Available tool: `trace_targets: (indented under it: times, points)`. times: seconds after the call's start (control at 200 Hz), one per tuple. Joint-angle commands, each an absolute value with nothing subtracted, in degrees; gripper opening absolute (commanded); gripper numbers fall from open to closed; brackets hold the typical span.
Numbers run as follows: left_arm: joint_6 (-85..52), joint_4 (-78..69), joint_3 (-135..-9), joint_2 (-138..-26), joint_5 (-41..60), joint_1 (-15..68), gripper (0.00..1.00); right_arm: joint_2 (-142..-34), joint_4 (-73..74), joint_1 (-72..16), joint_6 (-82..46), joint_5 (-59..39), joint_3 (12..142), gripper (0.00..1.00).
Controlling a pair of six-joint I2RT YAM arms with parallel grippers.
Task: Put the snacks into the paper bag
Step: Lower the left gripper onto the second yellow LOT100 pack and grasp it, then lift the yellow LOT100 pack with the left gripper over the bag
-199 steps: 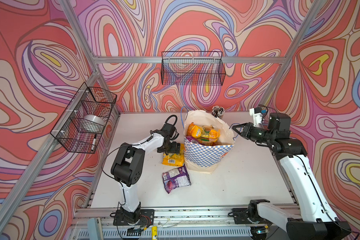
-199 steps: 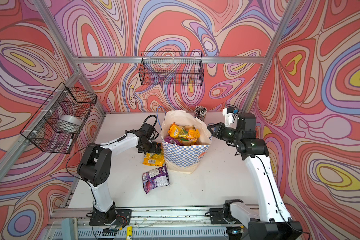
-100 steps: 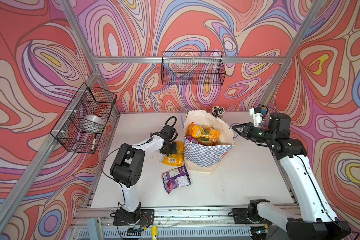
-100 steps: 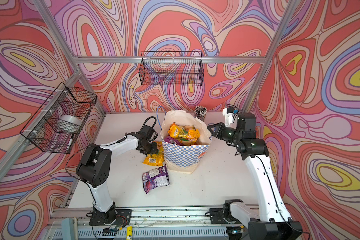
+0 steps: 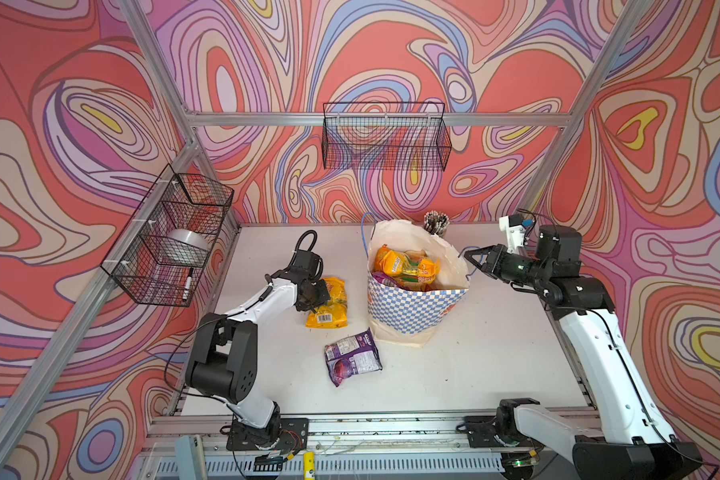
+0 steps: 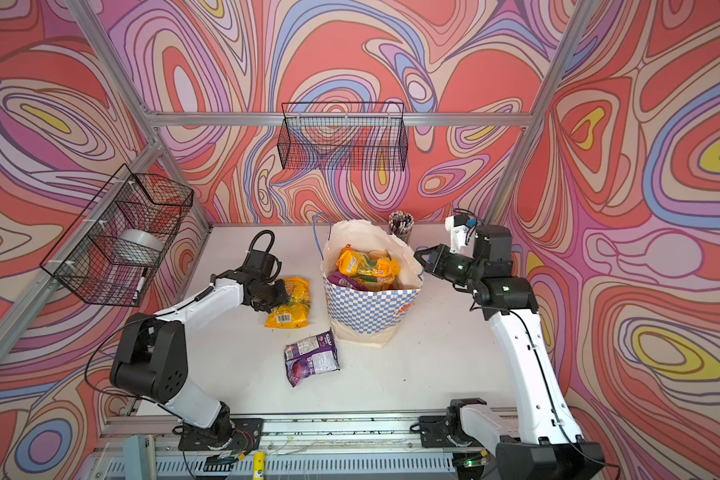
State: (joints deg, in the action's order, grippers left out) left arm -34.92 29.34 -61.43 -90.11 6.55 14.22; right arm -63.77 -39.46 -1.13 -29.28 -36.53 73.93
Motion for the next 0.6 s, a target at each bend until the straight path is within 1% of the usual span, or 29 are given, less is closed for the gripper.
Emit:
trace_targets:
  times: [0.0,0.18,0.396,0.596]
  points:
    - [-36.4,30.3,-61.9,-83.2,7.3,12.1,0.17,-63.2,-39.5,-1.4,-29.3,-37.1,75.2,0.0]
    - [-35.0,34.9,-65.1,-74.6,7.3,8.7,0.16,-63.5,-39.4,-1.4,-29.2,-37.3,75.8,0.0]
    - [-32.1,38.8,-77.0,-66.3,6.6,8.6,0.15,-63.6,-39.4,-1.4,-28.9,-37.4,76.0,0.0]
    - [-30.9,37.1,-88.9,-64.8,11.6,10.0,0.13,-63.5,-38.8,-1.4,-29.4,-37.8,75.3,0.0]
